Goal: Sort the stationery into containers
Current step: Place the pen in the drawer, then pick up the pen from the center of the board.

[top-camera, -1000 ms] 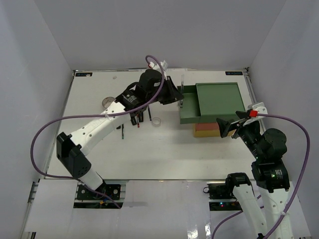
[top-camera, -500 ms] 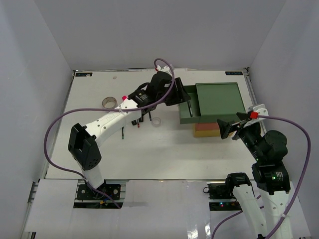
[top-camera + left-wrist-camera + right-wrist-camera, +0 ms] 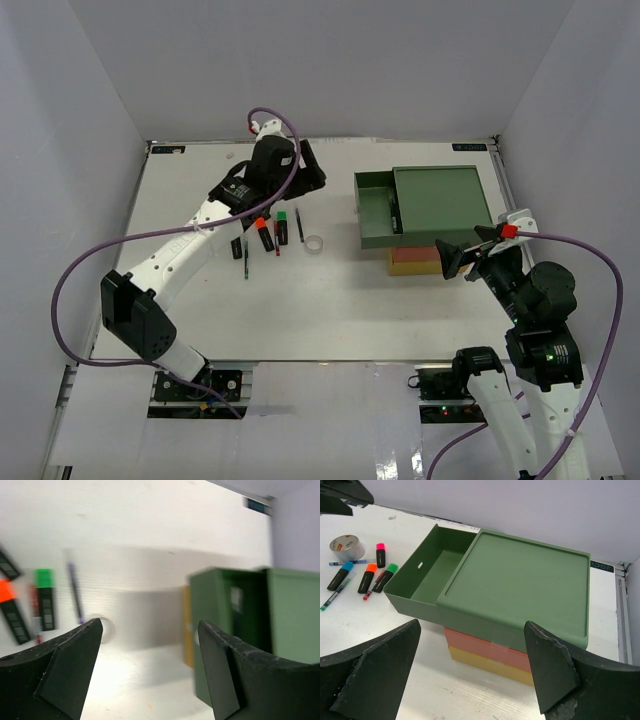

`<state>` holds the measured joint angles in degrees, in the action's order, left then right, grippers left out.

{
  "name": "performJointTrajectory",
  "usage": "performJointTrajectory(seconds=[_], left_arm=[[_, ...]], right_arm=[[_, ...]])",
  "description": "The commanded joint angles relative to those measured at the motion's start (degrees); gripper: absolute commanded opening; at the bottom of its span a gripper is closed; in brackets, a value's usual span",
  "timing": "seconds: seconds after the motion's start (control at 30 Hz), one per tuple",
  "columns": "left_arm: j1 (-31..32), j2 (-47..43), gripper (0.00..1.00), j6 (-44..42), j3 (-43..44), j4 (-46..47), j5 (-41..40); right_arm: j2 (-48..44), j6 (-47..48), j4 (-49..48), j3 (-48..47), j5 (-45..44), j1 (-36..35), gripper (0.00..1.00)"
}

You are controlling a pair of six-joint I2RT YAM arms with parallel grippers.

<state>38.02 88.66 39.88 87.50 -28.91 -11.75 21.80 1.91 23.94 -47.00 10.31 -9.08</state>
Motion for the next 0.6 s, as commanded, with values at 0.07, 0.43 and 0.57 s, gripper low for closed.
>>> performJointTrajectory(seconds=[0.07,0.43,0.57], left_arm=[[-5.8,3.3,0.83,-2.4,-4.0,-3.9,-4.0],[-7.1,23.6,0.67,-4.9,3.5,-4.7,-4.2],[-7.5,29.4,0.64,-4.5,5.6,-4.8,-3.7]], right_arm=[[0.2,0.4,-0.5,0.2,-1.3,-0.6,0.9],[1.0,0.5,-0.6,0.3,-1.0,-0.9,0.9],[0.6,0.6,-0.4,0.8,-1.4,-0.9,0.9]])
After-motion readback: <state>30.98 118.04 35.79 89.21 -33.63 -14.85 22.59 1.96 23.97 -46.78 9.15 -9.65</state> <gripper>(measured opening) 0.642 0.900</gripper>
